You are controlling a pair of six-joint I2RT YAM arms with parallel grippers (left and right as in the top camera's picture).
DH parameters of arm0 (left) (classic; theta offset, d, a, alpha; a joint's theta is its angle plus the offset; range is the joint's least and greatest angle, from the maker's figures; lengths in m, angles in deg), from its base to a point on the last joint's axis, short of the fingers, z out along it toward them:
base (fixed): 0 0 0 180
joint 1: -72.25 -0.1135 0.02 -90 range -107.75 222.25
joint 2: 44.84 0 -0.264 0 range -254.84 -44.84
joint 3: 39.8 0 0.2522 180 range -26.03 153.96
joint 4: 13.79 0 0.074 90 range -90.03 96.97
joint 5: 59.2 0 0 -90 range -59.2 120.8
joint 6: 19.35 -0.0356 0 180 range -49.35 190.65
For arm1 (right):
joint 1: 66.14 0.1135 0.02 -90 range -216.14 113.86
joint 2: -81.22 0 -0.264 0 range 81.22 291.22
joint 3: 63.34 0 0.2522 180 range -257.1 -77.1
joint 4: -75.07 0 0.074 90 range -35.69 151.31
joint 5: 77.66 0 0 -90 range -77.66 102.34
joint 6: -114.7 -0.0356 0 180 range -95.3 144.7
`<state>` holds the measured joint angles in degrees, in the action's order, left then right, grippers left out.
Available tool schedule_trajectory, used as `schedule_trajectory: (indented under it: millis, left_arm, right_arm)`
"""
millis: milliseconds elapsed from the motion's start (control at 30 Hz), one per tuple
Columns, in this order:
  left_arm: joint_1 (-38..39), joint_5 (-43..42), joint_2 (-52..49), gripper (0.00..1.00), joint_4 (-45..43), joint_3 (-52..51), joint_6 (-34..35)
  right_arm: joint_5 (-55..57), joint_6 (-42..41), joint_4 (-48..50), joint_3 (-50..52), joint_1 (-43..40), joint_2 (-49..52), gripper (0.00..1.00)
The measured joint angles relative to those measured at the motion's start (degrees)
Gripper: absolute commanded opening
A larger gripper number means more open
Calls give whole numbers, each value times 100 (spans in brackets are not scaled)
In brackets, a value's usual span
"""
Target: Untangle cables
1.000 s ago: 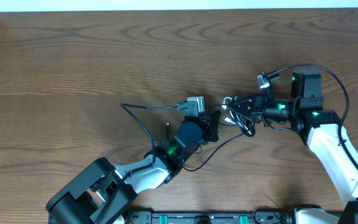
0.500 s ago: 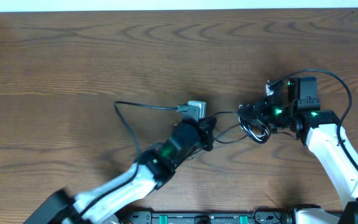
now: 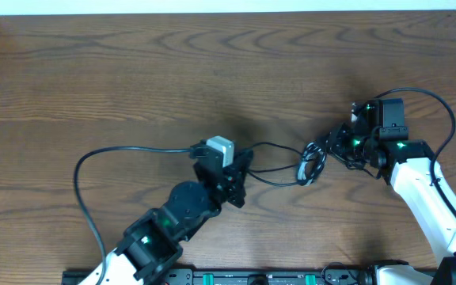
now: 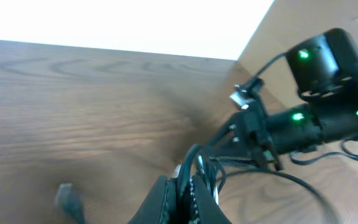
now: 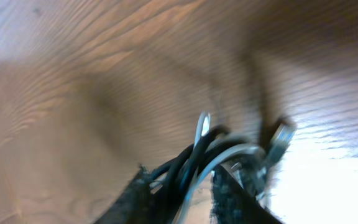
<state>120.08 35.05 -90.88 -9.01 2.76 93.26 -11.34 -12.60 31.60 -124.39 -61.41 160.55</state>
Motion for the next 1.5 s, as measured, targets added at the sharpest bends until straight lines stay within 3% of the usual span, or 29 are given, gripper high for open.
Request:
schedule_trajectory:
  millis: [167,267,367,467,533,767,900,1167,1433,1500]
  left_arm:
    - [-17,411,308,8,223,0,-74]
    - [-17,522,304,8,258,0,-109]
    - [-17,614,304,8,258,0,-146]
    - [-17,682,304,8,267,0,-151]
    - [-17,702,304,8,267,0,-151]
    - [-17,774,304,8,129,0,-133]
    - [-17,776,304,8,15,0,-122]
    - [-17,1447,304,8,17,0,-2]
    - [-17,2592,302,8,15,0,1257]
    - [-17,2682,302,8,9,0,1563]
  right_arm:
    - [457,195,101,0,-33,0,90]
    - [575,409,170,0,-33,0,95]
    - [612,575,31,0,-33,0,93]
    - [380,815,-249,0,-33,0,80]
    - [52,1045,-466,0,-11,0,76]
    - [-946,1373,-468,0,599,0,72]
    - [-1200,1386,-323,0,970,0,63]
    - [-1379,1340,-1139,2,1316,0,62]
    - [-1685,1276,-1362,2,1493,0,70]
    - [-1720,1093,-1294,11,1694,0,68]
